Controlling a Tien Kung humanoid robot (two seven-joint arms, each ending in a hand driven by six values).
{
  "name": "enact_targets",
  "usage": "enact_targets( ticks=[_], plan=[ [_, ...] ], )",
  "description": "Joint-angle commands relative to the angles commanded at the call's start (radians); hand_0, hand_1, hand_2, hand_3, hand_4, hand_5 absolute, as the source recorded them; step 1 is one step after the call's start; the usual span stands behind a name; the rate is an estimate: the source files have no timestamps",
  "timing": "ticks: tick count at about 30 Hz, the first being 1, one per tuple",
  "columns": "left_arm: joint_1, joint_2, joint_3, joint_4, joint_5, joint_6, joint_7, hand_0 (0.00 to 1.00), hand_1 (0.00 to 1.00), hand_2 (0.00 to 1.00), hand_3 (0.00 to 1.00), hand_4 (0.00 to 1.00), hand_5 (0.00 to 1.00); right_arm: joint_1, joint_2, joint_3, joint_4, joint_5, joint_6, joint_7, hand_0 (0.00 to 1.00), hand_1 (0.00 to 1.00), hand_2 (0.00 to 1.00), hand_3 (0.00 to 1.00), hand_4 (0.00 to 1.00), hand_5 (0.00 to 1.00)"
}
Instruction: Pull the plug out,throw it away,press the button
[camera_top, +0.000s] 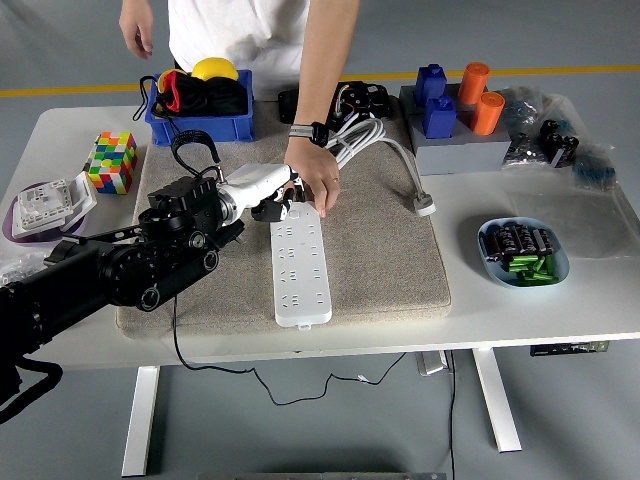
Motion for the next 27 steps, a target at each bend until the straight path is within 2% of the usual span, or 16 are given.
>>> enact_targets(
  ticks=[4, 5, 7, 10, 11, 16, 17, 23, 24, 27],
  plan=[
    [0.027, 0.035, -0.062, -0.035, 0.022, -0.002, -0.002, 0.195, 0.019, 0.017, 0.593, 0.002, 0.002, -0.001, 0.002, 0.009, 0.003, -0.003, -0.001, 0.001, 0.749, 0.666, 0.656, 0.621, 0.675, 0.504],
    [0.041, 0.047, -0.088, -0.041, 0.035, -0.003, -0.003, 0.211, 0.134, 0.205, 0.610, 0.003, 0.002, -0.002, 0.002, 0.011, 0.002, -0.004, -0.001, 0.001, 0.749, 0.666, 0.656, 0.621, 0.675, 0.504],
    [0.066, 0.066, -0.140, -0.051, 0.059, -0.003, -0.004, 0.211, 0.134, 0.205, 0.610, 0.003, 0.002, -0.004, 0.004, 0.014, 0.000, -0.006, 0.001, 0.000, 0.749, 0.666, 0.656, 0.621, 0.675, 0.504],
    [0.127, 0.101, -0.264, -0.081, 0.103, 0.004, -0.011, 0.211, 0.134, 0.205, 0.610, 0.003, 0.002, -0.008, 0.005, 0.019, 0.000, -0.008, 0.002, 0.000, 0.749, 0.666, 0.656, 0.621, 0.675, 0.504],
    [0.147, 0.112, -0.303, -0.092, 0.114, 0.007, -0.013, 0.483, 0.579, 0.559, 0.703, 0.689, 0.058, -0.008, 0.006, 0.019, 0.000, -0.009, 0.002, 0.000, 0.749, 0.666, 0.656, 0.621, 0.675, 0.503],
    [0.236, 0.137, -0.470, -0.114, 0.145, 0.024, -0.036, 0.483, 0.579, 0.559, 0.703, 0.689, 0.058, -0.011, 0.009, 0.028, 0.001, -0.013, 0.002, 0.002, 0.749, 0.666, 0.656, 0.621, 0.675, 0.503],
    [0.251, 0.140, -0.499, -0.117, 0.150, 0.025, -0.039, 0.797, 0.838, 0.782, 0.800, 0.767, 0.574, -0.011, 0.011, 0.030, 0.001, -0.013, 0.002, 0.003, 0.749, 0.666, 0.656, 0.621, 0.675, 0.503],
    [0.338, 0.162, -0.663, -0.130, 0.171, 0.032, -0.053, 0.797, 0.838, 0.782, 0.800, 0.767, 0.574, -0.007, 0.013, 0.031, 0.003, -0.016, 0.001, 0.003, 0.749, 0.666, 0.656, 0.621, 0.675, 0.503],
    [0.356, 0.168, -0.696, -0.134, 0.176, 0.032, -0.054, 0.824, 0.868, 0.818, 0.814, 0.743, 0.679, -0.008, 0.012, 0.031, 0.002, -0.016, 0.001, 0.003, 0.749, 0.666, 0.656, 0.621, 0.675, 0.503],
    [0.393, 0.178, -0.763, -0.141, 0.180, 0.031, -0.060, 0.824, 0.868, 0.818, 0.814, 0.743, 0.679, -0.009, 0.011, 0.033, 0.000, -0.019, 0.002, 0.001, 0.749, 0.666, 0.656, 0.621, 0.675, 0.503]
  ],
)
